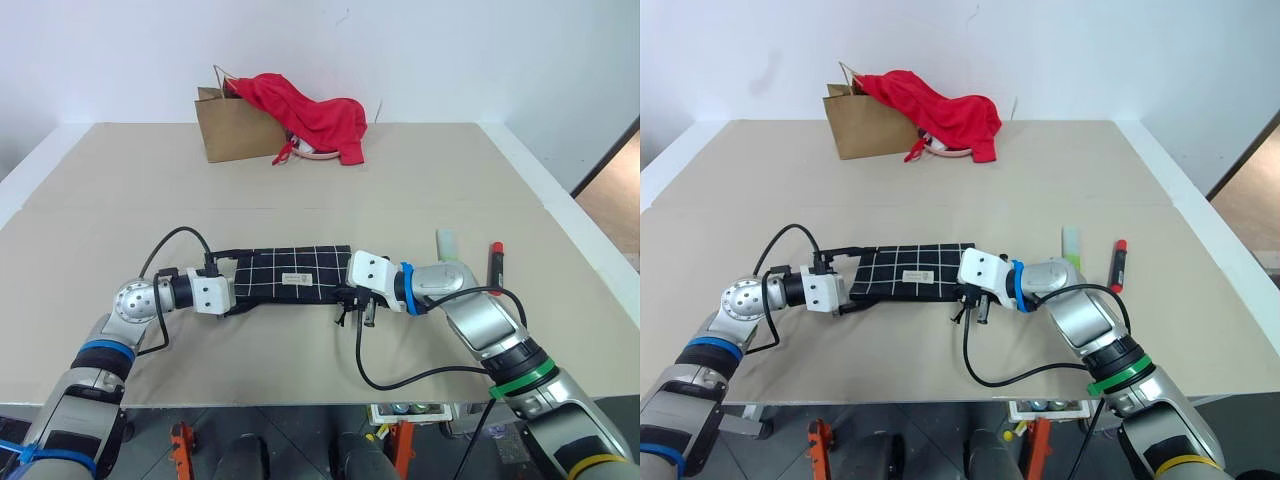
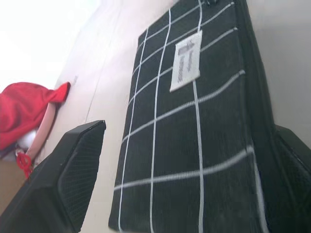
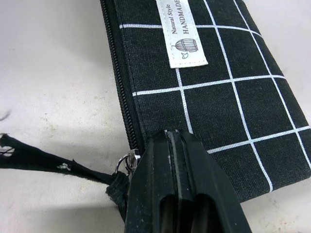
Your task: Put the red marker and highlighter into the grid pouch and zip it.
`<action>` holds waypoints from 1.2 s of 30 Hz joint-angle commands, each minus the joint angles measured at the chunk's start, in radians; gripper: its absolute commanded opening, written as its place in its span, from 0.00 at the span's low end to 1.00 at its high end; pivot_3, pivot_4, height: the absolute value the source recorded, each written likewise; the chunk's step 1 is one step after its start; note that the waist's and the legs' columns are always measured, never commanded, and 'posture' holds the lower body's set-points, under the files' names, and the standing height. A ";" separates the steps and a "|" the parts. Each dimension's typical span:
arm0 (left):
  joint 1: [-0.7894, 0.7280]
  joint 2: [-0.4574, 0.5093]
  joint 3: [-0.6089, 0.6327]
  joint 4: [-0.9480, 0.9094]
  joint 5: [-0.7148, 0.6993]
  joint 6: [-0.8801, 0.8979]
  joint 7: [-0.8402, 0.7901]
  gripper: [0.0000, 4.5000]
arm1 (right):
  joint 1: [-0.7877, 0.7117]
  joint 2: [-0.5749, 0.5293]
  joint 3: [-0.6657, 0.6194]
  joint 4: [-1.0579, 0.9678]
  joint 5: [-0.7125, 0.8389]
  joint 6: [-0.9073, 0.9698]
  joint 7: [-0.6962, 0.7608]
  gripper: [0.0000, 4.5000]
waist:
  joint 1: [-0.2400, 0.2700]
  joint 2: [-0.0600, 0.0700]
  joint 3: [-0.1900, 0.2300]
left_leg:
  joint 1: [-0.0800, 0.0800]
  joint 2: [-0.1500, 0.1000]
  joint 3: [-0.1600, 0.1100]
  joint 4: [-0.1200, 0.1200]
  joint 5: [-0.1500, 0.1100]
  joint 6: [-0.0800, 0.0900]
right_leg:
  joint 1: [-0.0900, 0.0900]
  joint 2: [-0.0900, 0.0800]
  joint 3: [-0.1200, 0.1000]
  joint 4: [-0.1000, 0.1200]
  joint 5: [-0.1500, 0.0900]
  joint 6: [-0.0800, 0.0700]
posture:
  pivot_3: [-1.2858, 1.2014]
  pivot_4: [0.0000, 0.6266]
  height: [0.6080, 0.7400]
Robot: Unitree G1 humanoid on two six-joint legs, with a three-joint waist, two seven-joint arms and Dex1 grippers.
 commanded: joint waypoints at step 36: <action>0.020 -0.113 0.098 -0.381 -0.320 0.792 0.001 0.00 | -0.072 0.006 -0.560 -0.103 0.411 0.243 -0.135 0.71 | -0.004 0.001 0.001 | -0.014 -0.002 -0.008 0.000 -0.003 0.000 | -0.008 -0.001 -0.006 -0.001 -0.001 -0.003 | 0.52 0.24 1.00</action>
